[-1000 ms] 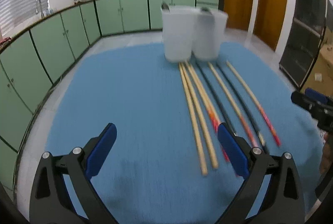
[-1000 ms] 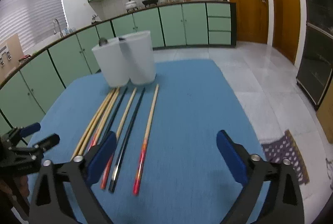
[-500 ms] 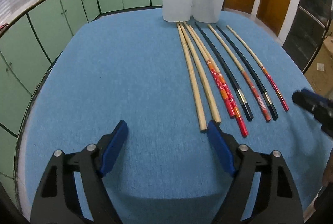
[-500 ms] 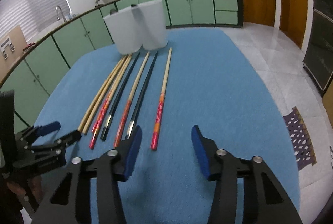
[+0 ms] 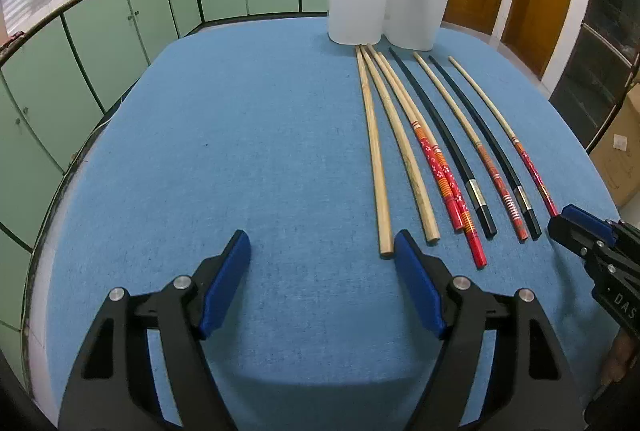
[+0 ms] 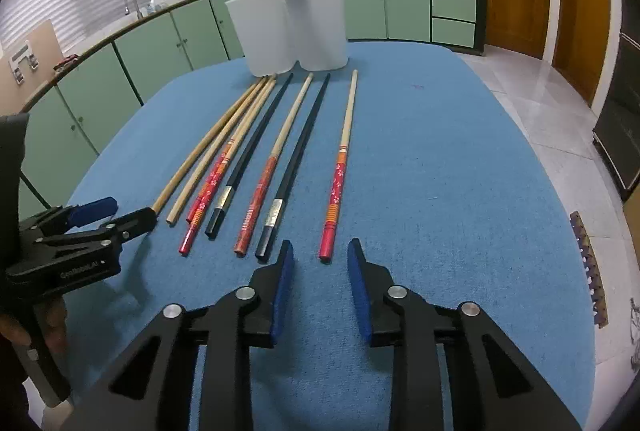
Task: Organize utensils
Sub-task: 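Open both tools and move them back over the chopsticks, then grasp a wooden chopstick with the left tool while the right tool grasps a red chopstick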
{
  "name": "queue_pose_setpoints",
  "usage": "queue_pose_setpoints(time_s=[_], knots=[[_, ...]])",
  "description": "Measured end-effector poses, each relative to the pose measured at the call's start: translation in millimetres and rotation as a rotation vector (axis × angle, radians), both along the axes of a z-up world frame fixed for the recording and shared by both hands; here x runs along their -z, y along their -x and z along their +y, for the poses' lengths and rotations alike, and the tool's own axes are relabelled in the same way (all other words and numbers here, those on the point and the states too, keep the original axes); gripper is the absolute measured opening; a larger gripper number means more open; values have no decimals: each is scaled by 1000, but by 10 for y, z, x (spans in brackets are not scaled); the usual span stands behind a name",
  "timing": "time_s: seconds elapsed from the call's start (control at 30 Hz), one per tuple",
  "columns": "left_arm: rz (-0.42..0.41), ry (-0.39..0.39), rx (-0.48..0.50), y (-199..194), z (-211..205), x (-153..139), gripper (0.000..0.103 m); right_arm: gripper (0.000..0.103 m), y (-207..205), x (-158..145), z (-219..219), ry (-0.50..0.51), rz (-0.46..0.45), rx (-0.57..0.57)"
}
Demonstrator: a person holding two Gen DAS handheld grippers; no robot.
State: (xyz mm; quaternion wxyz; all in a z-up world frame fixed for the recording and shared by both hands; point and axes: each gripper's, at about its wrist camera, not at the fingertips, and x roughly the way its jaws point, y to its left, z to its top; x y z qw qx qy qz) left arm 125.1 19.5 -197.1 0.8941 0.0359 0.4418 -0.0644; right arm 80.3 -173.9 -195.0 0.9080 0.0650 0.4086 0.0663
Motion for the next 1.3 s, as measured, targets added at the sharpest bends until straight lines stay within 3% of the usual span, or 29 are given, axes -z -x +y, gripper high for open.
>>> queue_pose_setpoints(time_s=[0.2, 0.4, 0.6, 0.77, 0.97, 1.3], knots=[[-1, 4, 4, -22, -35, -2, 71, 20, -28, 1, -31, -10, 3, 19], [-6, 17, 23, -13, -89, 0, 58, 16, -49, 1, 27, 17, 8, 23], [-11, 25, 48, -8, -149, -7, 33, 8, -87, 7, -4, 14, 20, 46], [-19, -14, 93, 22, -278, -15, 7, 7, -92, 10, -7, 25, 21, 49], [-19, 0, 85, 40, -238, -94, 6, 6, -73, -71, -57, 3, 13, 47], [-190, 6, 99, 138, -151, -796, 6, 6, -3, -617, -229, 0, -97, 47]])
